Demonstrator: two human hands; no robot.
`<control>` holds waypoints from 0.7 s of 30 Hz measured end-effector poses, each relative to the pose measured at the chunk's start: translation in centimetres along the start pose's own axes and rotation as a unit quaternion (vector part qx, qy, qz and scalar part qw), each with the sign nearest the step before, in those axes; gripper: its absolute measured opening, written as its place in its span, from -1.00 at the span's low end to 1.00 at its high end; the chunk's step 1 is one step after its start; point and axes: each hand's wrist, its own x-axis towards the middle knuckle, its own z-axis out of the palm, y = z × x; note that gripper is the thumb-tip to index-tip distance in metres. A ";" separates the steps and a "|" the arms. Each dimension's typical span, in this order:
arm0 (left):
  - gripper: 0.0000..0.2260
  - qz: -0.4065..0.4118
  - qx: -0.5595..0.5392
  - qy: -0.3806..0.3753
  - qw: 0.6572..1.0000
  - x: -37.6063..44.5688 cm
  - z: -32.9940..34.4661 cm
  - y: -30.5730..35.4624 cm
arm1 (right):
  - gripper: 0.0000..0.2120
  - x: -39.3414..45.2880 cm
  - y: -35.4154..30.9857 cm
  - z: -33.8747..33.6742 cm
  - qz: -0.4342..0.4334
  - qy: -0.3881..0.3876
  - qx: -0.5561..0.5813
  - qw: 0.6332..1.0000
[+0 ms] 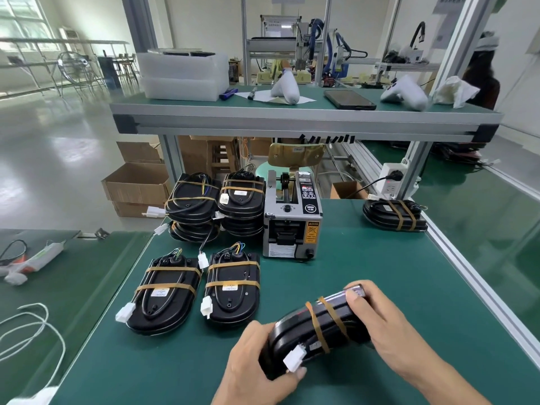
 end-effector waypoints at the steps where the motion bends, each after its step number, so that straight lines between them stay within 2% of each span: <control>1: -0.38 0.001 -0.001 -0.010 1.000 -0.1 -0.1 0.1 | -0.82 0.3 -0.9 -0.4 -0.009 -0.003 -0.032 0.999; 4: -0.12 0.000 -0.049 -0.011 0.999 0.0 -0.4 0.4 | -0.83 1.0 -3.7 -1.0 -0.059 -0.002 -0.193 0.979; 8: -0.10 0.002 -0.091 0.003 0.996 0.0 -0.5 -0.2 | -0.76 -0.1 -6.9 1.6 -0.127 -0.017 -0.377 0.917; 10: -0.15 -0.008 -0.079 0.002 0.997 -0.1 -0.5 -0.4 | -0.77 -0.7 -7.8 3.4 -0.133 -0.041 -0.424 0.895; 14: -0.57 -0.023 -0.026 0.025 0.999 -0.2 0.2 -1.0 | -0.75 -1.5 -9.5 6.5 -0.145 -0.064 -0.474 0.866; 16: -0.63 -0.044 -0.046 0.025 0.998 0.1 0.3 -1.2 | -0.68 -1.7 -10.2 7.5 -0.157 -0.068 -0.485 0.858; 18: -0.61 -0.062 -0.077 0.012 0.995 0.5 0.4 -1.4 | -0.61 -1.9 -10.6 7.4 -0.173 -0.088 -0.467 0.863; 20: -0.56 -0.037 -0.083 0.002 0.996 0.5 0.3 -1.2 | -0.50 -1.4 -11.4 5.9 -0.180 -0.117 -0.365 0.906; 21: -0.53 -0.009 -0.071 0.011 0.997 0.5 0.1 -1.1 | -0.47 -0.8 -11.7 4.8 -0.178 -0.108 -0.296 0.932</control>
